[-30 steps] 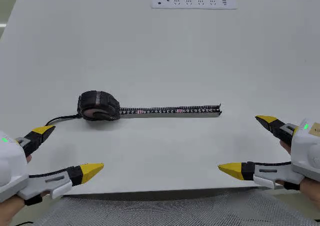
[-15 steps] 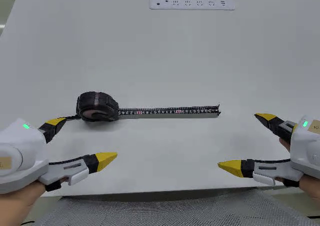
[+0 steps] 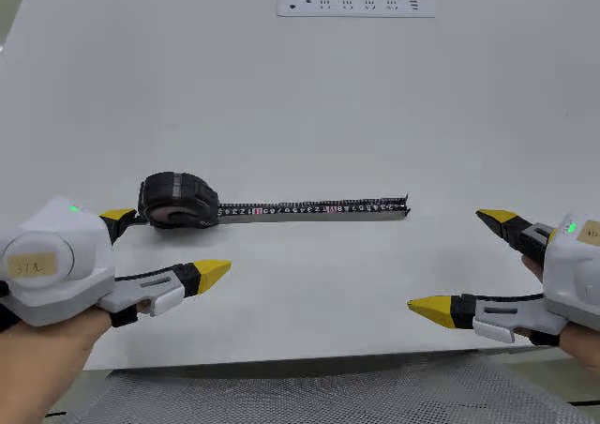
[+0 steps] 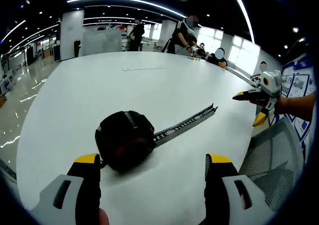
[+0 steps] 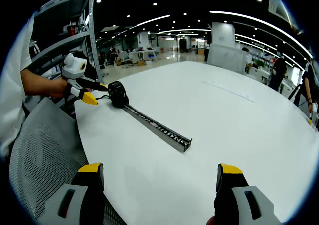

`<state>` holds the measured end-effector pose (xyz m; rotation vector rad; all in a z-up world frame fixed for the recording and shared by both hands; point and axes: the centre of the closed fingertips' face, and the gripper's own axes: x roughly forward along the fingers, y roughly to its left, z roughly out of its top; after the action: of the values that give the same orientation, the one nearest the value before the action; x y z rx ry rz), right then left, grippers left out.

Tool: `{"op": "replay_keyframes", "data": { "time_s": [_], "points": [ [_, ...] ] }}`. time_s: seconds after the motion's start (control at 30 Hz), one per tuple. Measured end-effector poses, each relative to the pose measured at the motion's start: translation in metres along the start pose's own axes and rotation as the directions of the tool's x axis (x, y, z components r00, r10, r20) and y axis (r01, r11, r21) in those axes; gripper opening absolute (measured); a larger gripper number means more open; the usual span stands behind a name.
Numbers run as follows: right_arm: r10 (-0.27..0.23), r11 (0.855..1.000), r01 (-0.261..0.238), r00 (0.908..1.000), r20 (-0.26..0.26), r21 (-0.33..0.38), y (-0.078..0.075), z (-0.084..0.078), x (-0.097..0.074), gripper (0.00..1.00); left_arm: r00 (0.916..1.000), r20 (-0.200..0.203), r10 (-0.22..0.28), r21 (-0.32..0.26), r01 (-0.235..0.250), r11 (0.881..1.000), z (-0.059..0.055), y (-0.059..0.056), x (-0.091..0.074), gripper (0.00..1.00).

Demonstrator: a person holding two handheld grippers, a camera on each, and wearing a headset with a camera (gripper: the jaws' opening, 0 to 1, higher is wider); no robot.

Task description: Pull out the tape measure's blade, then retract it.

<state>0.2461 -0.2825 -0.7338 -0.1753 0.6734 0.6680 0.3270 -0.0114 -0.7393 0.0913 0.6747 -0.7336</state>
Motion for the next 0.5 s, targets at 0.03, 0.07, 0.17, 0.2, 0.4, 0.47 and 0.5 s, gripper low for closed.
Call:
{"op": "replay_keyframes", "data": {
  "time_s": [0.03,0.07,0.17,0.2,0.4,0.47,0.5],
  "points": [
    [0.0,1.0,0.0,1.0,0.0,0.0,0.0,0.0,0.0,0.93,1.0,0.006,0.003,-0.016,-0.003,1.0,0.002,0.001,0.001,0.84],
    [0.0,1.0,0.0,1.0,0.0,0.003,0.0,0.0,0.0,0.93,0.9999,0.015,0.006,-0.036,-0.006,0.999,0.004,0.004,0.003,0.84],
    [-0.001,1.0,0.001,1.0,-0.001,0.005,0.001,-0.001,0.0,0.93,0.9998,0.018,0.011,-0.047,-0.01,0.999,0.006,0.007,0.007,0.84],
    [0.001,1.0,-0.001,1.0,0.0,0.006,0.001,-0.001,0.0,0.93,0.9998,0.016,0.014,-0.043,-0.014,0.999,0.006,0.007,0.008,0.84],
    [0.004,1.0,-0.004,1.0,-0.001,0.005,0.001,-0.001,0.002,0.92,0.9995,0.012,0.028,-0.054,-0.027,0.998,0.005,0.01,0.013,0.84],
    [0.004,1.0,-0.004,1.0,-0.001,0.004,0.001,0.0,0.003,0.92,0.9991,0.016,0.039,-0.071,-0.038,0.997,0.005,0.01,0.014,0.84],
    [0.004,1.0,-0.004,1.0,0.0,0.003,0.001,0.001,0.003,0.92,0.9989,0.016,0.043,-0.08,-0.042,0.996,0.005,0.01,0.014,0.84]
  ]
}}
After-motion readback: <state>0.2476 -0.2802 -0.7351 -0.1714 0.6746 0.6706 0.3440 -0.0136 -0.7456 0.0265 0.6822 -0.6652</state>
